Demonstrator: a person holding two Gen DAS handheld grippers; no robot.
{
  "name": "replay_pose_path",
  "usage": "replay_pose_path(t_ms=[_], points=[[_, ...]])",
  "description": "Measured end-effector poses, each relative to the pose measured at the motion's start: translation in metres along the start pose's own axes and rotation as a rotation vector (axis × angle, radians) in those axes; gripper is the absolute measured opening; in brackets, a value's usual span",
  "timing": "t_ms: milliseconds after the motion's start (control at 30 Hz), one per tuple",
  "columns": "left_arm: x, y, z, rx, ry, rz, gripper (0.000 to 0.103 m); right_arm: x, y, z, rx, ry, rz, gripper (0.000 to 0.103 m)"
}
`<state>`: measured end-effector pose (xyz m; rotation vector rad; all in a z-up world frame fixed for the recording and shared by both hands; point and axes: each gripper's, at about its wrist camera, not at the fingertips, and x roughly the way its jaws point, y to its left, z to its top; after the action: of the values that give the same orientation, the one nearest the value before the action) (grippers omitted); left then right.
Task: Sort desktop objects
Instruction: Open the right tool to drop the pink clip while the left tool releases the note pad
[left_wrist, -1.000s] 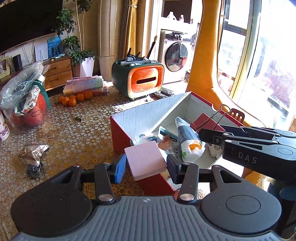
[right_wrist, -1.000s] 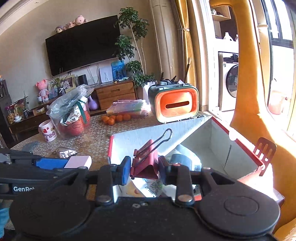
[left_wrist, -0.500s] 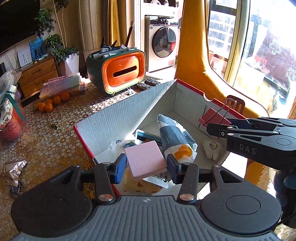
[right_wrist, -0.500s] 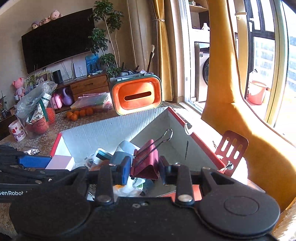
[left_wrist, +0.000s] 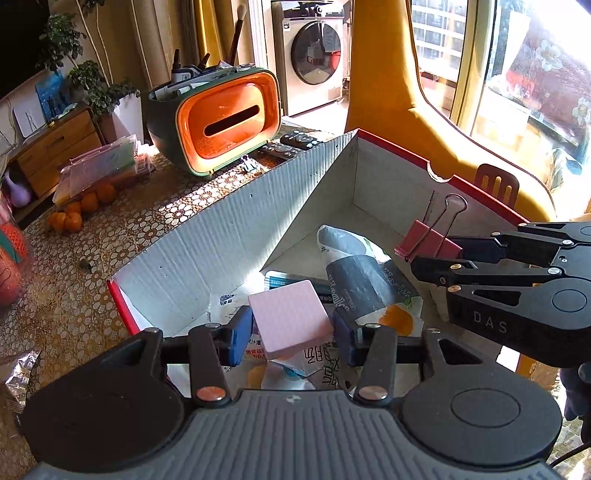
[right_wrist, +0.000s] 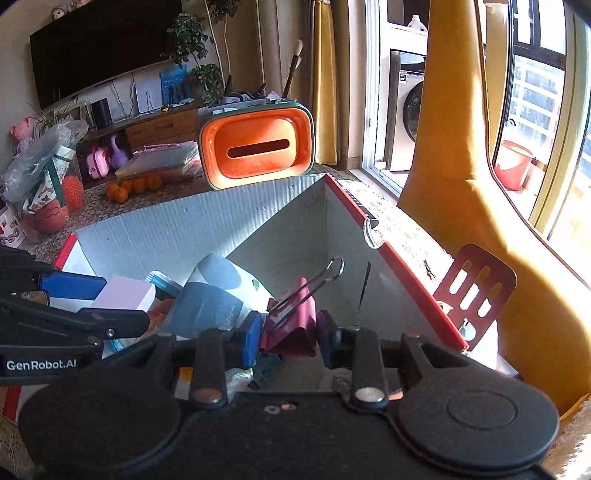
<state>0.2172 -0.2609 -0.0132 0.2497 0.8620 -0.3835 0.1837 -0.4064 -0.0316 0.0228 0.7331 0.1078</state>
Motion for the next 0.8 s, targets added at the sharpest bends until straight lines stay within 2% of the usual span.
replay_pose_path(t_ms=[233,633,800], points=[[0.018,-0.001,-0.003,0.012,0.062,-0.029,0.047,0.016,0.005,-0.002,-0.034,0.049,-0.005,0.031],[0.028,-0.009,-0.002,0.047,0.114,-0.087,0.047,0.016,0.005,-0.001,-0.067,0.081,0.012,0.034],[0.025,-0.008,-0.006,0.038,0.104,-0.099,0.047,0.008,0.001,-0.001,-0.056,0.073,0.029,0.037]])
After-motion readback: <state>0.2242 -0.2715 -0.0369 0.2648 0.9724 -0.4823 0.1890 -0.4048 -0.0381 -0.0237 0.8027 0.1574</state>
